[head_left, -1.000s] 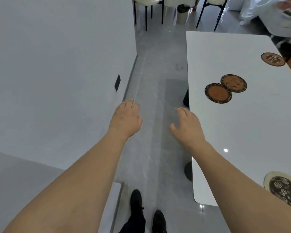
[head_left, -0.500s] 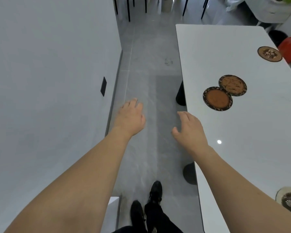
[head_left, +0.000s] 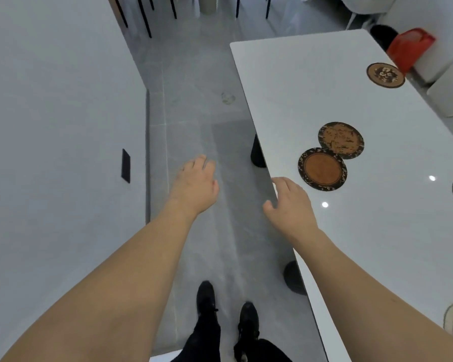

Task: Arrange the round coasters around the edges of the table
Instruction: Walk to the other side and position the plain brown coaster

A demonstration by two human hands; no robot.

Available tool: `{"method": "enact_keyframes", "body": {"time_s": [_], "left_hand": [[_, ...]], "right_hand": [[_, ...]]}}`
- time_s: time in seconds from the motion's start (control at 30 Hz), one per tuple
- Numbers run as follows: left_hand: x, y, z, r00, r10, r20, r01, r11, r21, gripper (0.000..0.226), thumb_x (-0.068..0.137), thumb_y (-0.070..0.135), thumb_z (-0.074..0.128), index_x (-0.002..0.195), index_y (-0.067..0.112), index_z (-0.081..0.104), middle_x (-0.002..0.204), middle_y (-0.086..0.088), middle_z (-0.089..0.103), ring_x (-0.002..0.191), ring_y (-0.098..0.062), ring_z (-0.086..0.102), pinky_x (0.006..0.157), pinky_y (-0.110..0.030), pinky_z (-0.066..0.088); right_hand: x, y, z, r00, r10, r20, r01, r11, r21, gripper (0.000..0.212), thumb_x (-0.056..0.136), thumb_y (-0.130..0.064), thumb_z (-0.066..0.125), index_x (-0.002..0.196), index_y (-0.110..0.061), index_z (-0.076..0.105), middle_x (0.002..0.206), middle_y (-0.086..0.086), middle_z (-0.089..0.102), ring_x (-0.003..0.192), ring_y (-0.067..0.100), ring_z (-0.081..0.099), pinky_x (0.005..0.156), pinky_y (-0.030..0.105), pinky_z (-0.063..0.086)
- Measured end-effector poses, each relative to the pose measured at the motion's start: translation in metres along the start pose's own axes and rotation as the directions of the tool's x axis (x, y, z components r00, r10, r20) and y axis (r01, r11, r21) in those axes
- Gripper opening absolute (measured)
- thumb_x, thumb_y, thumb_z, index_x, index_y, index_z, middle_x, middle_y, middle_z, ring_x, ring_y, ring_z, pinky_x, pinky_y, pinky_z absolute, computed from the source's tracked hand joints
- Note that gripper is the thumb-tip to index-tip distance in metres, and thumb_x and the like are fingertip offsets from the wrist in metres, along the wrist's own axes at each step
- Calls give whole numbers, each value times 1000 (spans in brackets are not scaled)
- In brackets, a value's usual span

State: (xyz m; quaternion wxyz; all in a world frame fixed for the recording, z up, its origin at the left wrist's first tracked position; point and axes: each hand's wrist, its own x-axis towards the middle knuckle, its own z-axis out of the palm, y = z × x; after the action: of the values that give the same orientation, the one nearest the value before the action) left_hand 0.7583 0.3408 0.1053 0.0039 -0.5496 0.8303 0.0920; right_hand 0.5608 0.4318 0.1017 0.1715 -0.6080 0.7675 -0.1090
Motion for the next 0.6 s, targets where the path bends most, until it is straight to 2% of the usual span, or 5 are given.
{"method": "enact_keyframes", "body": {"time_s": [0.2, 0.4, 0.5, 0.6], "left_hand": [[79, 40, 1, 988, 153, 27, -153, 988, -7, 42, 92, 25, 45, 128, 3, 47, 146, -16, 39, 123, -35, 45, 104, -46, 40], [133, 100, 13, 933, 357, 44, -359, 933, 30, 43, 93, 21, 45, 131, 2, 48, 145, -15, 41, 120, -34, 47, 102, -41, 38], [163, 132, 23, 875, 475, 96, -480, 877, 37, 43, 93, 21, 46, 131, 2, 48, 147, -16, 41, 118, -36, 47, 98, -41, 40], [188, 161, 36, 787, 604, 124, -610, 792, 18, 43, 92, 22, 47, 130, 2, 50, 143, -18, 44, 117, -36, 49, 97, -43, 42]], "right_hand": [[23, 44, -13, 981, 178, -71, -172, 982, 80, 56, 83, -20, 55, 136, -6, 45, 137, 12, 51, 124, 29, 47, 105, 40, 37], [37, 92, -25, 925, 362, -119, -338, 923, 182, 56, 84, -19, 55, 137, -7, 44, 139, 10, 50, 124, 27, 48, 105, 36, 38], [35, 109, -30, 853, 505, -135, -463, 849, 255, 56, 85, -20, 54, 139, -9, 43, 142, 9, 48, 128, 25, 45, 109, 35, 35], [34, 121, -27, 756, 641, -129, -582, 750, 315, 57, 87, -22, 52, 141, -10, 40, 144, 8, 45, 129, 25, 43, 110, 36, 33]]}}
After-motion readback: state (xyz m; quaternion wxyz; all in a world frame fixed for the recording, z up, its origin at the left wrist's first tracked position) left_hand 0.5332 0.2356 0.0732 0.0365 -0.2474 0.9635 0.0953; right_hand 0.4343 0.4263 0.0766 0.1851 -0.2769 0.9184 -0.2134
